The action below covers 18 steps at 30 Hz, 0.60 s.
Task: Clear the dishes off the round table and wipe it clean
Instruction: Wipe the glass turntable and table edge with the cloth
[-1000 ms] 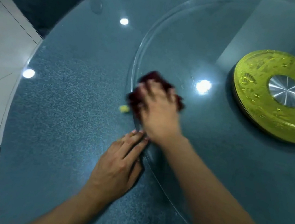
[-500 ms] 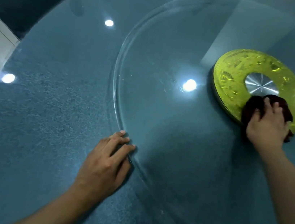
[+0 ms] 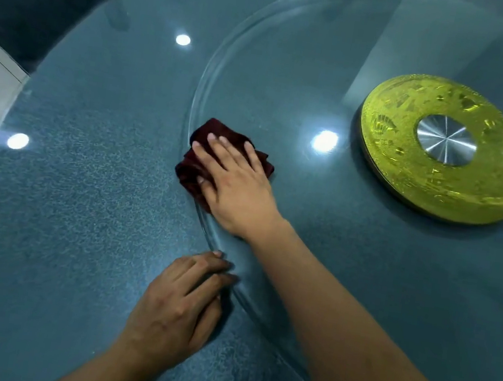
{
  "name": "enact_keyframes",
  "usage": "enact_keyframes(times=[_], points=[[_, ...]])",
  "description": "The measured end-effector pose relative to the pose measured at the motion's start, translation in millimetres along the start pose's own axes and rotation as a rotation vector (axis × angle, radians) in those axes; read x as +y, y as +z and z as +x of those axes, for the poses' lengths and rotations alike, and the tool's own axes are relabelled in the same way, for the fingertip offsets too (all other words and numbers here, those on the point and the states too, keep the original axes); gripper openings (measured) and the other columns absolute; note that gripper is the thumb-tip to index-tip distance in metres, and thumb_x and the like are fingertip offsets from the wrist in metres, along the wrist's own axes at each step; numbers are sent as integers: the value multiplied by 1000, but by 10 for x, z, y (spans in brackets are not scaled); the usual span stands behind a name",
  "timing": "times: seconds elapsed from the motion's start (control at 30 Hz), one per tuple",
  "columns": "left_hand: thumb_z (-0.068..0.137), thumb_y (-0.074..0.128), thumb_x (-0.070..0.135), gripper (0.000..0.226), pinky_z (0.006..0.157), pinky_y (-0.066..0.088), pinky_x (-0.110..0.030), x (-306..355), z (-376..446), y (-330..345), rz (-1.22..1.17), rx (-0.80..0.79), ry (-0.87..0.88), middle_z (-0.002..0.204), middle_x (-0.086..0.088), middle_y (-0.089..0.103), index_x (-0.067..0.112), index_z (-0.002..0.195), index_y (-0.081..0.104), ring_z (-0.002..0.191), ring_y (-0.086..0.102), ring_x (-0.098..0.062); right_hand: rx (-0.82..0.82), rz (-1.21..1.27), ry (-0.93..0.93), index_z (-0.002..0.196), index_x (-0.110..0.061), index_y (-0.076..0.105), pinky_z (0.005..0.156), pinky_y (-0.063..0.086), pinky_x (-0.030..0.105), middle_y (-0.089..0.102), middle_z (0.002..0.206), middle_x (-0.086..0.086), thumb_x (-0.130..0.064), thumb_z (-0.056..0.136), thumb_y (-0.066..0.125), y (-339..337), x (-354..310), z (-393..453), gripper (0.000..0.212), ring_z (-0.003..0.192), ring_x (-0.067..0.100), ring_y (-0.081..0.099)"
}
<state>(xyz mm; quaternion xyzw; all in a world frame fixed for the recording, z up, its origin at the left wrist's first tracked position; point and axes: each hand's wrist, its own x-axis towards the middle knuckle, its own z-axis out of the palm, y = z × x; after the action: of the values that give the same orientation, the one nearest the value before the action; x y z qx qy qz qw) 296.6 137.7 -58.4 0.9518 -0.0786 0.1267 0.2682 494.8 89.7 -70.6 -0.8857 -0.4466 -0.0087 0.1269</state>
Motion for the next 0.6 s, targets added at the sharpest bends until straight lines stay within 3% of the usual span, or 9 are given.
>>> enact_keyframes(times=[0.07, 0.13, 0.3, 0.4, 0.5, 0.6], points=[[98, 47, 17, 32, 103, 47, -38, -23, 12, -41, 17, -20, -29, 126, -7, 65, 11, 117, 72, 122, 60, -24, -11, 17, -30, 154, -30, 36, 125, 9, 44, 33, 161, -2, -46, 99, 35, -52, 225, -104, 57, 150, 14, 27], [100, 45, 21, 36, 104, 46, -42, -110, 56, -63, 33, -25, -124, 136, -8, 59, 12, 126, 68, 124, 58, -26, 14, 17, 84, 153, -28, 40, 123, 15, 47, 37, 159, 3, -47, 97, 31, -153, 658, -259, 60, 148, 19, 33], [100, 44, 26, 43, 109, 44, -49, -255, 116, -43, 86, -26, -226, 151, -9, 49, 11, 138, 60, 141, 45, -28, 141, -107, 784, 156, -18, 31, 122, 12, 55, 28, 162, 14, -47, 94, 25, -624, 2176, -989, 69, 150, 29, 25], [100, 43, 25, 45, 113, 40, -50, -157, 22, 15, 38, -21, -206, 152, -9, 48, 10, 140, 59, 146, 39, -28, 122, -74, 1084, 159, -18, 20, 123, 4, 56, 15, 166, 12, -48, 96, 22, -835, 2546, -1250, 70, 154, 26, 12], [99, 43, 24, 46, 116, 36, -44, -45, -57, 47, 40, -16, -170, 151, -10, 50, 11, 139, 60, 146, 38, -28, 113, -82, 994, 159, -16, 21, 123, 5, 56, 17, 166, 14, -47, 94, 21, -742, 2257, -1024, 72, 153, 29, 15], [97, 45, 22, 47, 117, 34, -40, 46, -128, 74, 46, -28, -120, 150, -9, 51, 11, 140, 59, 146, 39, -28, 98, -84, 502, 153, -14, 39, 119, 15, 56, 35, 158, 16, -43, 96, 31, -438, 1346, -594, 64, 147, 33, 32]])
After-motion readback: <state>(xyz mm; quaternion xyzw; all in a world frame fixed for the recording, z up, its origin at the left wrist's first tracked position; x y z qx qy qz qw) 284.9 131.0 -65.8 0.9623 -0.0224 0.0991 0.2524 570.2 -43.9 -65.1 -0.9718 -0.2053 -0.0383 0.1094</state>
